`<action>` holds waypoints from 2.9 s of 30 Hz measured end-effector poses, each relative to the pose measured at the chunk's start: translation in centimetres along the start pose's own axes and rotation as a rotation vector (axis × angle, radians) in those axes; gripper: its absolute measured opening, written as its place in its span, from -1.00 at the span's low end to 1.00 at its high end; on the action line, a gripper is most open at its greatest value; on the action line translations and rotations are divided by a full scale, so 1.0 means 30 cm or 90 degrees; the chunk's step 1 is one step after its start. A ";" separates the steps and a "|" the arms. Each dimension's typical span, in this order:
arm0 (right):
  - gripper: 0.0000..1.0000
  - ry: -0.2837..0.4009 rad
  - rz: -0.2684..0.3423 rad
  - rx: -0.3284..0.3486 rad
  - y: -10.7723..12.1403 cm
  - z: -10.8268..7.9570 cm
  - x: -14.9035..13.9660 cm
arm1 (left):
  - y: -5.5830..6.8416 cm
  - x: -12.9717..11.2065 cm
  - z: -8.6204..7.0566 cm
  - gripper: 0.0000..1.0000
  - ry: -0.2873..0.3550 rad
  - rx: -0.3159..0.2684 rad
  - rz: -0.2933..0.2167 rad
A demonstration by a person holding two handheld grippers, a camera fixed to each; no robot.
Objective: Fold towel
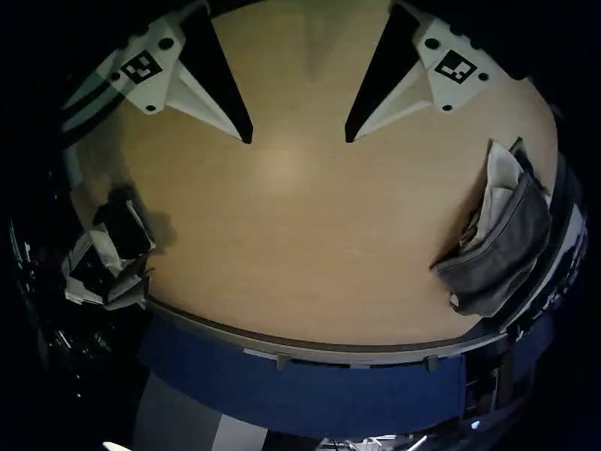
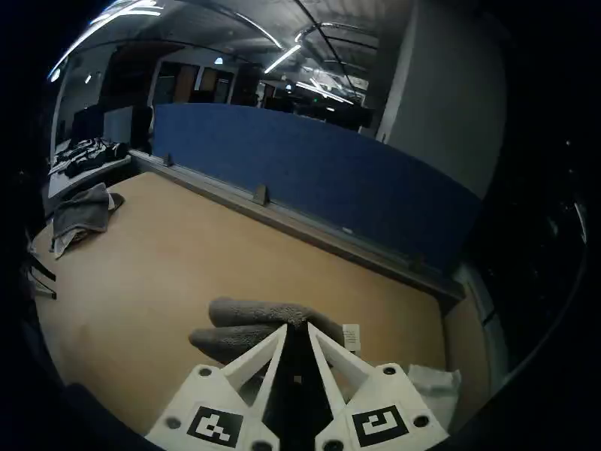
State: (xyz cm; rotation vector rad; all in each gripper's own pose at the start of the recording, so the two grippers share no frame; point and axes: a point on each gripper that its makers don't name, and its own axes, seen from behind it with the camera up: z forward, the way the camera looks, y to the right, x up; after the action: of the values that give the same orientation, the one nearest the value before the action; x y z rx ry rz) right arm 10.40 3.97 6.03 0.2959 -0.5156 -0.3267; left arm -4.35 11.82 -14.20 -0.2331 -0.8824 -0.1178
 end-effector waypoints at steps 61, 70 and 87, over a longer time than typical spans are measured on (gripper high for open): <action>-0.56 -0.197 0.264 -0.126 0.095 -0.189 -0.789 | 0.013 -0.033 -0.025 0.83 -0.006 0.004 0.019; 0.24 -0.181 0.243 -0.148 0.103 -0.240 -0.761 | 0.014 -0.025 -0.026 0.82 -0.005 0.002 0.020; 1.00 -0.119 0.226 -0.145 0.080 -0.236 -0.608 | 0.028 -0.007 -0.022 0.82 0.000 -0.003 0.020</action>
State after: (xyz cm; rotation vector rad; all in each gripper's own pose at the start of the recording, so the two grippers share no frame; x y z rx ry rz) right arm -0.31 14.35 -6.84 -0.0498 -0.6967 -0.0661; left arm -3.82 12.48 -14.91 -0.2510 -0.8785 -0.0907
